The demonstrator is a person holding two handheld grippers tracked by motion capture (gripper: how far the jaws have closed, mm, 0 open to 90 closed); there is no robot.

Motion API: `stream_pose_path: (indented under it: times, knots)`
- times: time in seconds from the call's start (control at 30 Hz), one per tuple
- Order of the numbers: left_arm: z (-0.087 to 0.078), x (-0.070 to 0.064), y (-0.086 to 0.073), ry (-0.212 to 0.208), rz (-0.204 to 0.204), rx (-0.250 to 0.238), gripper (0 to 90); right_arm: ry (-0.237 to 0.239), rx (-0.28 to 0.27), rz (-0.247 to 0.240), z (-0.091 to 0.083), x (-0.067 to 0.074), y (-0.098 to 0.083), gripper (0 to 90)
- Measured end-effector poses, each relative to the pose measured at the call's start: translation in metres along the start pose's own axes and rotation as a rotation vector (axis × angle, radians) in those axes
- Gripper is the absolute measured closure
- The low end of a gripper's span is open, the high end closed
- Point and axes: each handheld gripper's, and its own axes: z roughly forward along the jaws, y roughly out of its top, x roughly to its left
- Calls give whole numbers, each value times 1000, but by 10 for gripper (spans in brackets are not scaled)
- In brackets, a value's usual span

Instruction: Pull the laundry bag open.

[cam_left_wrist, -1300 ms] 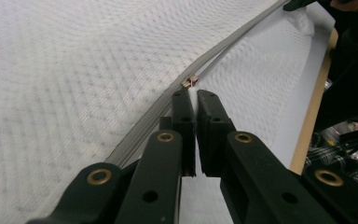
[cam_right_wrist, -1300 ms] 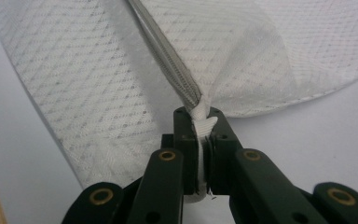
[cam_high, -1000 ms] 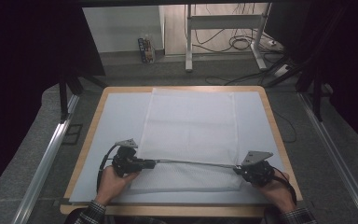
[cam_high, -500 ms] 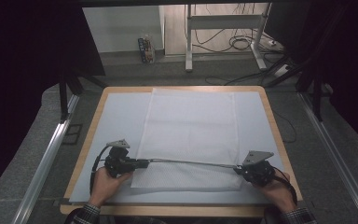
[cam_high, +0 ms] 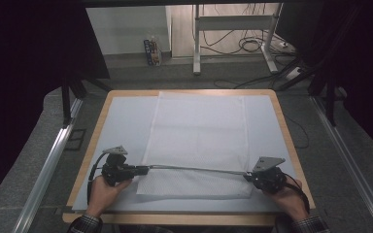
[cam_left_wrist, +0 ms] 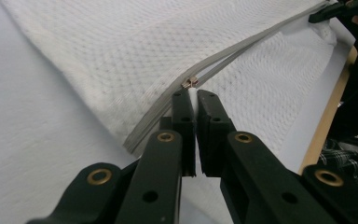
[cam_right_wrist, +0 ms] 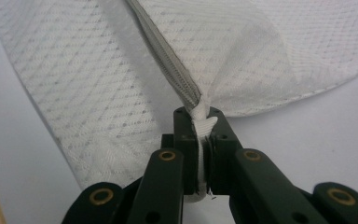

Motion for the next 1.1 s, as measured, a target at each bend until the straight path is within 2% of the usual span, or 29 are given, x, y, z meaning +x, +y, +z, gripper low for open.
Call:
stream_pose_path:
  times: [0.27,0.5,0.7,0.87,0.93,0.97,1.0,1.1]
  knots:
    - [-4,2,-2,0,-4,-9,873,8,3,0,0,0,0,844]
    - [-14,7,-7,32,-21,-23,874,8,4,3,0,-1,-1,844]
    - [-21,12,-13,42,-44,-34,874,7,2,6,0,-1,-1,844]
    - [-23,13,-14,43,-46,-37,873,11,3,8,0,-1,-1,844]
    - [-24,13,-15,58,-43,-37,874,10,4,8,0,-1,-1,844]
    - [-24,13,-15,50,-48,-39,874,12,3,8,0,-1,-1,844]
    - [-25,13,-15,65,-47,-40,874,16,2,9,0,-1,-1,844]
    - [-29,16,-17,56,-60,-49,874,14,5,10,-1,-2,-2,844]
